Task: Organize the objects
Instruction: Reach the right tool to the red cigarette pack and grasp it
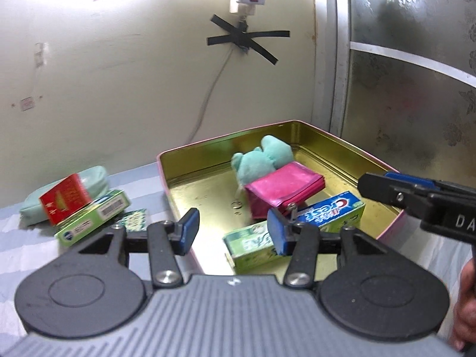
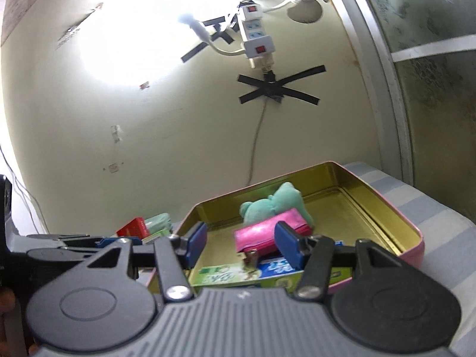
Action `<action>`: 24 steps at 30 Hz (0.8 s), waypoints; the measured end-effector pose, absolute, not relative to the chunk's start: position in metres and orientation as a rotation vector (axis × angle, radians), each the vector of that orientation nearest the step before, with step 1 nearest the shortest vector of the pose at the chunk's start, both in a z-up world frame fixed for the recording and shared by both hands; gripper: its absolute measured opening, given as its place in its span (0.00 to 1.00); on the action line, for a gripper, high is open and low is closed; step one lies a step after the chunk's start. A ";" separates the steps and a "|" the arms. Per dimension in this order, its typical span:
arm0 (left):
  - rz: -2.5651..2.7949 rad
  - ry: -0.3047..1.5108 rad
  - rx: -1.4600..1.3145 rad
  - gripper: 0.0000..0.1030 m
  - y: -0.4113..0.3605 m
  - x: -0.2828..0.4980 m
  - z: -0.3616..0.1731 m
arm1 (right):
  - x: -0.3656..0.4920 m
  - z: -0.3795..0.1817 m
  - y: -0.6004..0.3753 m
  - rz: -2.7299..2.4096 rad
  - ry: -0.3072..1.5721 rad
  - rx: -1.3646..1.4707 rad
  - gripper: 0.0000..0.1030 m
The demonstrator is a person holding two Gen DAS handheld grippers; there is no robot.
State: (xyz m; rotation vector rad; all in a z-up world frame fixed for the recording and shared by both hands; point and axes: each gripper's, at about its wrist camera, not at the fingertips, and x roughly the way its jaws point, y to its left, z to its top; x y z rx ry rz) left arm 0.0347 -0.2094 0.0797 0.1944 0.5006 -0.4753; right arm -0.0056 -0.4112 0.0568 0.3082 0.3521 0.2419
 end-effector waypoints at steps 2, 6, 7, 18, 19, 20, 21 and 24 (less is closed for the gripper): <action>-0.459 0.496 0.187 0.52 -0.200 0.031 0.079 | -0.010 0.061 -0.404 0.246 0.351 0.296 0.51; -0.432 0.490 0.177 0.52 -0.180 0.025 0.078 | -0.018 0.067 -0.389 0.260 0.352 0.270 0.51; -0.423 0.487 0.175 0.52 -0.174 0.024 0.077 | -0.019 0.069 -0.384 0.262 0.357 0.271 0.52; -0.318 0.477 0.143 0.56 -0.112 0.029 0.059 | -0.023 0.079 -0.325 0.333 0.396 0.182 0.52; -0.304 0.478 0.137 0.56 -0.104 0.031 0.057 | -0.022 0.078 -0.319 0.342 0.403 0.174 0.52; -0.294 0.482 0.132 0.56 -0.098 0.034 0.054 | -0.020 0.077 -0.312 0.351 0.412 0.162 0.52; -0.284 0.485 0.125 0.56 -0.090 0.036 0.052 | -0.018 0.075 -0.304 0.362 0.421 0.148 0.52; -0.237 0.504 0.104 0.56 -0.065 0.047 0.040 | -0.012 0.070 -0.282 0.402 0.449 0.117 0.53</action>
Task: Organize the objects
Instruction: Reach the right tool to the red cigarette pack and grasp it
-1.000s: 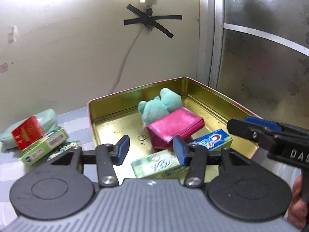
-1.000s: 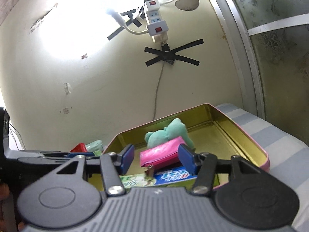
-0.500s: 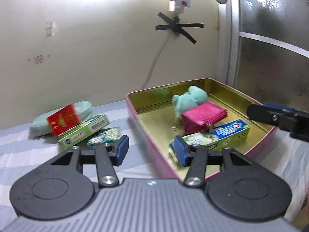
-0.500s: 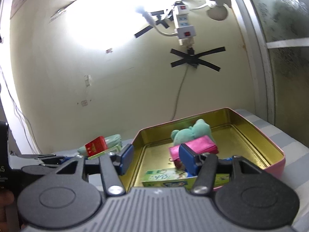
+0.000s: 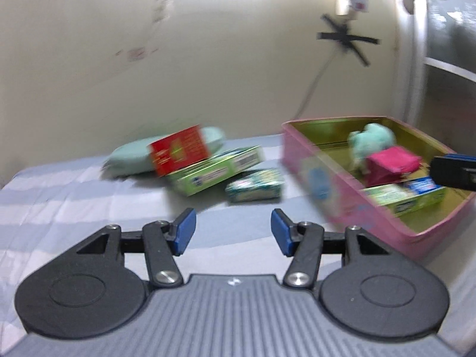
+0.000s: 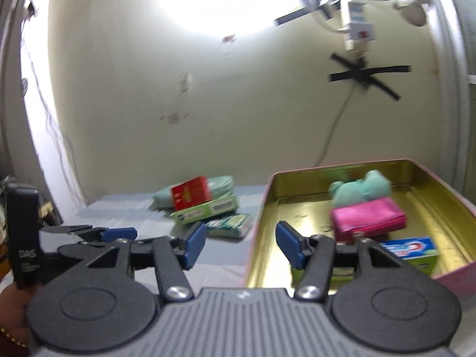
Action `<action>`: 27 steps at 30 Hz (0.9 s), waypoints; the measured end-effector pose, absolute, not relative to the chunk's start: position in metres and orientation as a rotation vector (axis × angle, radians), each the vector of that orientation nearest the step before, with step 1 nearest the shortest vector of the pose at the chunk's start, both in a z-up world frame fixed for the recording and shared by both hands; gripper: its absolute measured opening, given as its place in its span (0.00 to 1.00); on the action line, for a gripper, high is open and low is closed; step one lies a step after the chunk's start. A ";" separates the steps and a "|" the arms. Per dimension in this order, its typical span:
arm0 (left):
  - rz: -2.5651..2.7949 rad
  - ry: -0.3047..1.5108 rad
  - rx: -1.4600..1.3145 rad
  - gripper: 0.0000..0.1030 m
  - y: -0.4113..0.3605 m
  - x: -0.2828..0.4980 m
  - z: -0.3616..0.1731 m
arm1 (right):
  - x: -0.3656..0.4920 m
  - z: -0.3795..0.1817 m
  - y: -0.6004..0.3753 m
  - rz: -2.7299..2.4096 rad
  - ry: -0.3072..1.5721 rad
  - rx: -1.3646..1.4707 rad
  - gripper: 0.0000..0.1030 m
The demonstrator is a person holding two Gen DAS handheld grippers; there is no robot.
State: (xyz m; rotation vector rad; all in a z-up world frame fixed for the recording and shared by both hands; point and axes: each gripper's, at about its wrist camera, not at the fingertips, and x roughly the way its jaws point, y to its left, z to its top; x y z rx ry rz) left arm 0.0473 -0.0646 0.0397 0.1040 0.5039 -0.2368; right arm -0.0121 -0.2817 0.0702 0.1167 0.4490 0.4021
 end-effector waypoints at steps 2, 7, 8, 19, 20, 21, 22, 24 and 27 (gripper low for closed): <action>-0.202 0.528 0.082 0.56 -0.046 0.058 0.031 | -0.007 0.067 -0.266 0.428 0.472 0.098 0.53; -0.083 0.547 0.056 0.56 -0.004 0.081 0.014 | 0.013 0.053 -0.223 0.497 0.530 0.048 0.53; -0.061 0.548 0.048 0.56 0.003 0.086 0.012 | 0.020 0.050 -0.214 0.511 0.545 0.042 0.53; 0.037 0.553 -0.227 0.56 0.068 0.105 -0.001 | 0.173 0.049 -0.123 0.491 0.579 0.097 0.56; 0.045 0.542 -0.244 0.56 0.072 0.103 0.000 | 0.187 0.048 -0.120 0.491 0.586 0.112 0.57; 0.053 0.533 -0.255 0.56 0.076 0.104 0.001 | 0.206 0.044 -0.115 0.478 0.609 0.129 0.57; 0.067 0.524 -0.271 0.56 0.080 0.102 0.002 | 0.221 0.040 -0.111 0.459 0.634 0.139 0.57; 0.079 0.517 -0.312 0.56 0.090 0.102 0.003 | 0.249 0.031 -0.101 0.422 0.683 0.142 0.57; 0.106 0.505 -0.381 0.56 0.107 0.102 0.005 | 0.274 0.017 -0.094 0.454 0.775 0.184 0.51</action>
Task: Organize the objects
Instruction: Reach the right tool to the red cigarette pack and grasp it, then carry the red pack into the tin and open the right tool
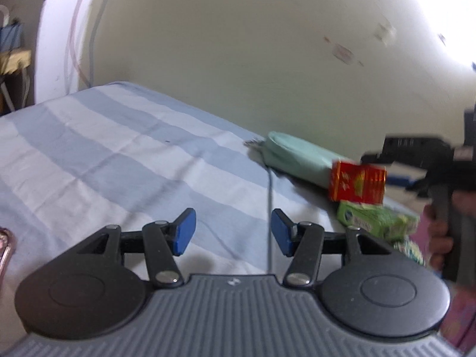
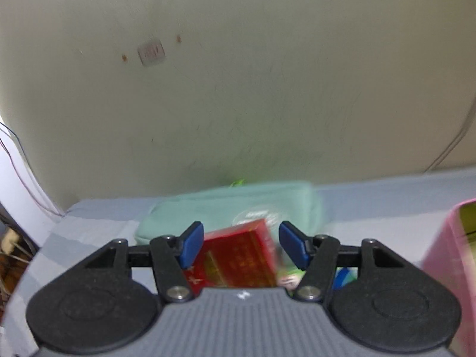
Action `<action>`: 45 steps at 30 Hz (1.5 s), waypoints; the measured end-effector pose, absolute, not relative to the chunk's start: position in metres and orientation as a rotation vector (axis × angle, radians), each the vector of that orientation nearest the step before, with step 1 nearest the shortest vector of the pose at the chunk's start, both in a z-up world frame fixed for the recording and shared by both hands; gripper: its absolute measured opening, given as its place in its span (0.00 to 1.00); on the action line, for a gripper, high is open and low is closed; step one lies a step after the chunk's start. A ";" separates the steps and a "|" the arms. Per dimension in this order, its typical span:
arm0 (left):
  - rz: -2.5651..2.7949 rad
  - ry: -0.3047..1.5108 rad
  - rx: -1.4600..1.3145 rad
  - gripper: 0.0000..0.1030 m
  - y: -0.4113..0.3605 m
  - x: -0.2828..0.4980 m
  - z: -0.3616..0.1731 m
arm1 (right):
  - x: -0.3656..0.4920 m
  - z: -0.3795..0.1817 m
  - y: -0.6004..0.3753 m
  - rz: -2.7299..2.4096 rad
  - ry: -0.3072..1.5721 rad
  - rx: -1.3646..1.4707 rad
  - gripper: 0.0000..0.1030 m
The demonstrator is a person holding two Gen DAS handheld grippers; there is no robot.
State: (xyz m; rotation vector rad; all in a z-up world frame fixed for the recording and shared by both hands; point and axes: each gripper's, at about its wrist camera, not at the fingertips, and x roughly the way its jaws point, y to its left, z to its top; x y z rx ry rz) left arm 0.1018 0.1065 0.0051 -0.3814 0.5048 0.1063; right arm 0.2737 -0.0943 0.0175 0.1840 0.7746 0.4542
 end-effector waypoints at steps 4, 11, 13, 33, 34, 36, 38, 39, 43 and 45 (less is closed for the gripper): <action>0.143 0.489 -0.423 0.56 0.118 0.100 0.007 | 0.254 0.006 -0.071 0.592 0.806 0.098 0.42; 0.188 0.490 -0.471 0.56 0.129 0.099 0.004 | 0.170 -0.021 -0.034 0.838 0.803 -0.132 0.48; 0.200 0.485 -0.495 0.56 0.133 0.097 0.003 | 0.156 -0.018 -0.036 0.834 0.751 -0.164 0.56; 0.138 0.478 -0.487 0.56 0.131 0.097 0.001 | 0.143 -0.036 -0.032 0.784 0.693 -0.301 0.59; 0.080 0.479 -0.472 0.56 0.126 0.097 0.002 | 0.130 -0.037 -0.043 0.789 0.704 -0.295 0.59; -0.065 0.496 -0.439 0.58 0.113 0.099 0.001 | 0.100 -0.040 -0.072 0.791 0.701 -0.287 0.58; -0.275 0.552 -0.408 0.59 0.093 0.103 -0.002 | 0.072 -0.038 -0.102 0.792 0.689 -0.286 0.58; -0.382 0.584 -0.391 0.59 0.082 0.103 -0.004 | 0.057 -0.037 -0.118 0.786 0.686 -0.281 0.58; -0.544 0.609 -0.238 0.59 0.036 0.083 -0.002 | 0.009 -0.035 -0.170 0.743 0.668 -0.280 0.58; -0.588 0.617 -0.222 0.59 0.023 0.069 -0.001 | -0.017 -0.036 -0.193 0.712 0.643 -0.303 0.58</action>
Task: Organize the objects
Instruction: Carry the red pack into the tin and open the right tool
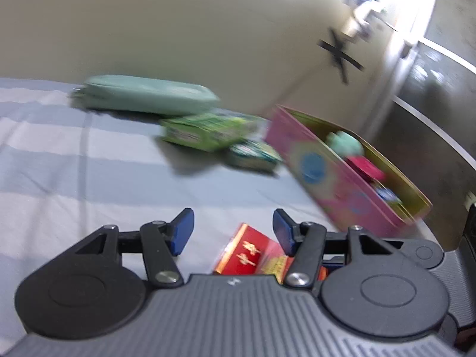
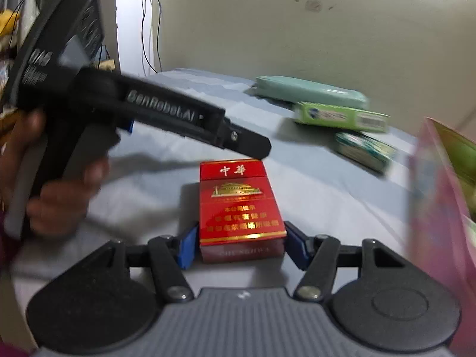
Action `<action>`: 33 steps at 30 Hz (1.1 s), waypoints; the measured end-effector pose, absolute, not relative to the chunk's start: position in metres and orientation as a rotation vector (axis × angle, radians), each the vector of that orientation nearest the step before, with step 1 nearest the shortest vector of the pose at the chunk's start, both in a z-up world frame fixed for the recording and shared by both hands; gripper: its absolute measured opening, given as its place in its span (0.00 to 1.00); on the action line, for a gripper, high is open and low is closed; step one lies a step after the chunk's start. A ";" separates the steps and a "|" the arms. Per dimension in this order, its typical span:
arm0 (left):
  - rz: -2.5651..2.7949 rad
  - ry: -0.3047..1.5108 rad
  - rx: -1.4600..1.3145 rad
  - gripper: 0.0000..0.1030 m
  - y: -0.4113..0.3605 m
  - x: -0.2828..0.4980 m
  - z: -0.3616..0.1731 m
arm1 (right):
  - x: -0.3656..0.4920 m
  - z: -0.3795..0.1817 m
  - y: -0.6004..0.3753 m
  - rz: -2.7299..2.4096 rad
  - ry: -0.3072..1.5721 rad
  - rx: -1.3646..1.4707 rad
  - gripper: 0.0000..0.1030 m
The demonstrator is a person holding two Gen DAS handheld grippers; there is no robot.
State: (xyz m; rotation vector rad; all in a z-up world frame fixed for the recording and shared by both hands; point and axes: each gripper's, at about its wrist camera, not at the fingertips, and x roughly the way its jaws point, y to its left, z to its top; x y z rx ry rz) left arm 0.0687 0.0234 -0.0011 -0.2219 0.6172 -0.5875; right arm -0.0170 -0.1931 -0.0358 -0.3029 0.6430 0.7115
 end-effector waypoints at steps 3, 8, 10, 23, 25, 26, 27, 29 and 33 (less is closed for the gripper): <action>-0.645 0.661 -0.228 0.59 0.006 0.050 -0.008 | -0.041 -0.037 -0.218 0.684 0.634 -0.281 0.59; -0.697 0.705 -0.183 0.57 -0.024 0.019 -0.018 | -0.056 -0.040 -0.245 0.681 0.637 -0.200 0.62; -0.656 0.693 -0.141 0.58 -0.035 0.009 -0.015 | -0.060 -0.039 -0.248 0.695 0.628 -0.192 0.61; -0.805 0.491 -0.019 0.57 -0.151 0.059 0.085 | -0.016 0.035 -0.323 0.520 0.373 -0.137 0.57; -0.790 0.504 0.013 0.57 -0.176 0.076 0.081 | 0.013 0.036 -0.331 0.488 0.416 -0.140 0.57; -0.784 0.513 0.025 0.57 -0.186 0.084 0.077 | 0.027 0.035 -0.334 0.478 0.439 -0.145 0.57; -0.776 0.528 0.028 0.57 -0.195 0.094 0.074 | 0.033 0.034 -0.338 0.472 0.461 -0.143 0.57; -0.752 0.565 0.024 0.57 -0.208 0.113 0.064 | 0.055 0.026 -0.344 0.462 0.500 -0.142 0.57; -0.691 0.587 0.022 0.59 -0.223 0.136 0.057 | 0.088 0.019 -0.343 0.415 0.521 -0.148 0.70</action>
